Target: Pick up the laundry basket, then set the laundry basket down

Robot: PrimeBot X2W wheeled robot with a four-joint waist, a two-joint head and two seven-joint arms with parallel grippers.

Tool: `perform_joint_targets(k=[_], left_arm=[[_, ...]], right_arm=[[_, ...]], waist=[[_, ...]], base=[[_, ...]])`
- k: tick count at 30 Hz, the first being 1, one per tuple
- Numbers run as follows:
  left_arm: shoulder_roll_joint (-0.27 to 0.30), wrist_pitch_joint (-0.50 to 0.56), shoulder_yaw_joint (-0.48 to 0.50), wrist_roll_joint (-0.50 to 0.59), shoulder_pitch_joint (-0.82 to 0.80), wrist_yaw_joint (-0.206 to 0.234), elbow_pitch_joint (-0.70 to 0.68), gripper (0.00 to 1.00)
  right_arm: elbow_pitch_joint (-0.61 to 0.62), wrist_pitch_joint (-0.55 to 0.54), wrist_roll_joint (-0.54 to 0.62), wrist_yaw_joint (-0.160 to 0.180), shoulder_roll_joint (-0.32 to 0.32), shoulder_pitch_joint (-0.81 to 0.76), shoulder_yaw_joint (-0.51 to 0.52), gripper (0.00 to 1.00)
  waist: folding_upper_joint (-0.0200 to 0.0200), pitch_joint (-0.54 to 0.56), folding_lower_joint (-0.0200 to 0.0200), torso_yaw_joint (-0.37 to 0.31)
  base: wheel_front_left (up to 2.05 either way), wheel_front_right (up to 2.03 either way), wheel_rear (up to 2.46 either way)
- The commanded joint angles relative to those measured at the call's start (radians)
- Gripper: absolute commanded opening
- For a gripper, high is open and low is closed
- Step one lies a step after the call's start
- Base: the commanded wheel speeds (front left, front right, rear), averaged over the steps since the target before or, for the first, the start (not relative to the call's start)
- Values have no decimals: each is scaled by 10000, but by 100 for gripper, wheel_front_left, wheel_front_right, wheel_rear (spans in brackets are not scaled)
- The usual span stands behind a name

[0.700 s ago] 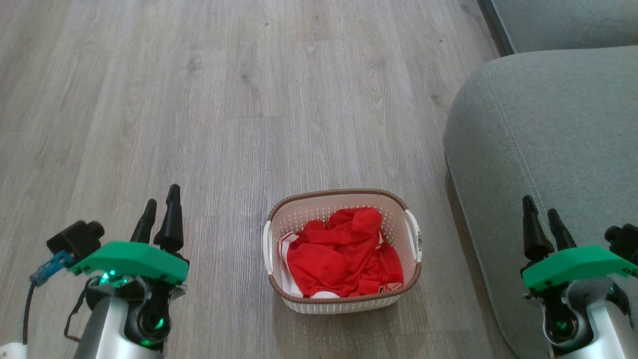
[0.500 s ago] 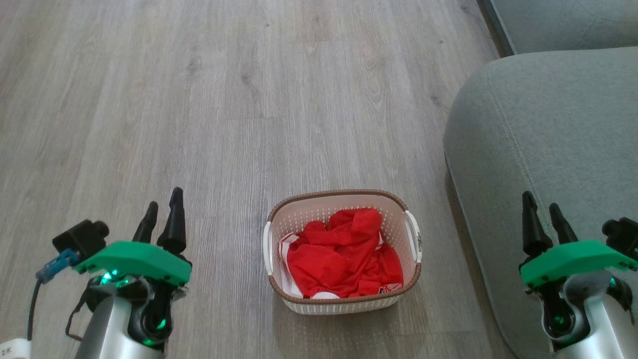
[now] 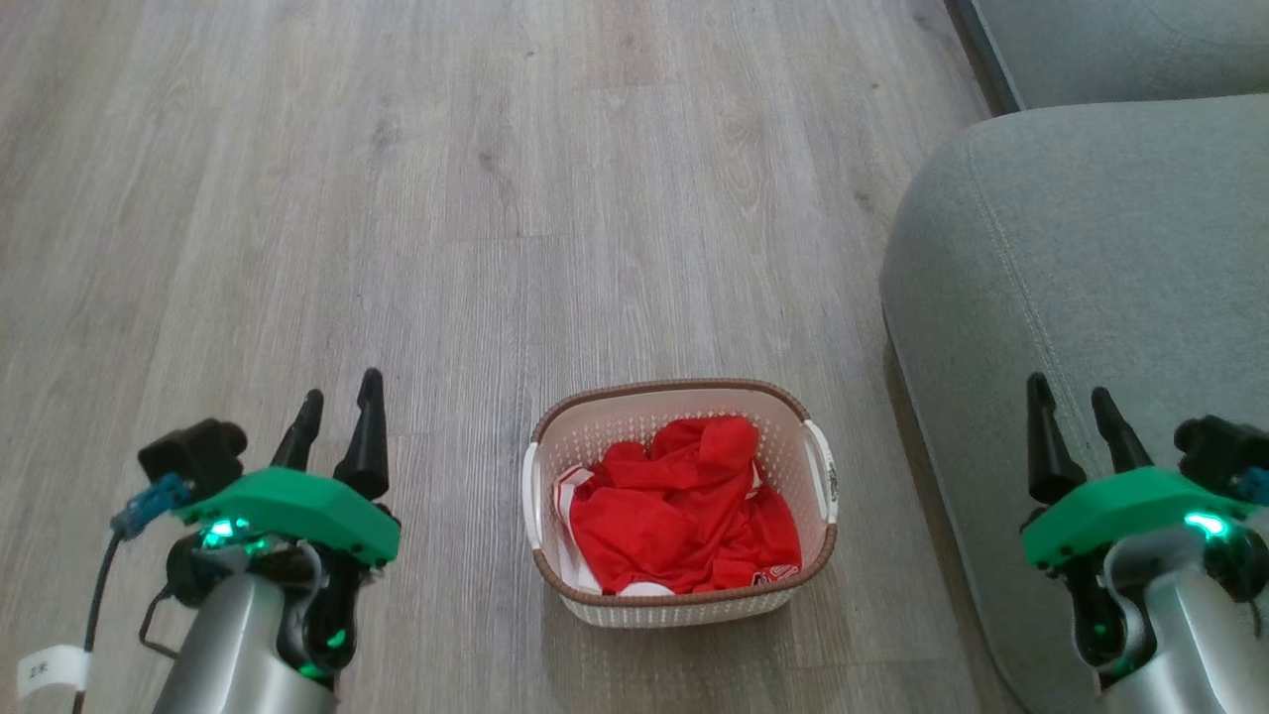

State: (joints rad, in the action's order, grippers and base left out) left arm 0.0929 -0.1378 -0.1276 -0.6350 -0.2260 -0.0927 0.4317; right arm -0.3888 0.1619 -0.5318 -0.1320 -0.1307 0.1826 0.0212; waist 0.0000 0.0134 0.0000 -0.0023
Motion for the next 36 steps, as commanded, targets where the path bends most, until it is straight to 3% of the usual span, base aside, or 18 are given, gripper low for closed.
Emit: perform_joint_targets(k=[1,28,36], left_arm=[[253,-116,147,267,-664,60,-264,100],[418,-338,-435,2606,-1170,477,39,100],[443,-245,-480,2579,-1143,548,-26,100]], right_arm=[[291,160,290,10,-235,589,-234,100],[-161,981,2738,13,-679,1182,-919,100],[-247,998,2636,13,-704,1201,-936,100]], waist=[[0,1,0,-3],[0,27,0,46],[0,-4,0,67]], base=[[0,0,0],[0,0,0],[0,0,0]])
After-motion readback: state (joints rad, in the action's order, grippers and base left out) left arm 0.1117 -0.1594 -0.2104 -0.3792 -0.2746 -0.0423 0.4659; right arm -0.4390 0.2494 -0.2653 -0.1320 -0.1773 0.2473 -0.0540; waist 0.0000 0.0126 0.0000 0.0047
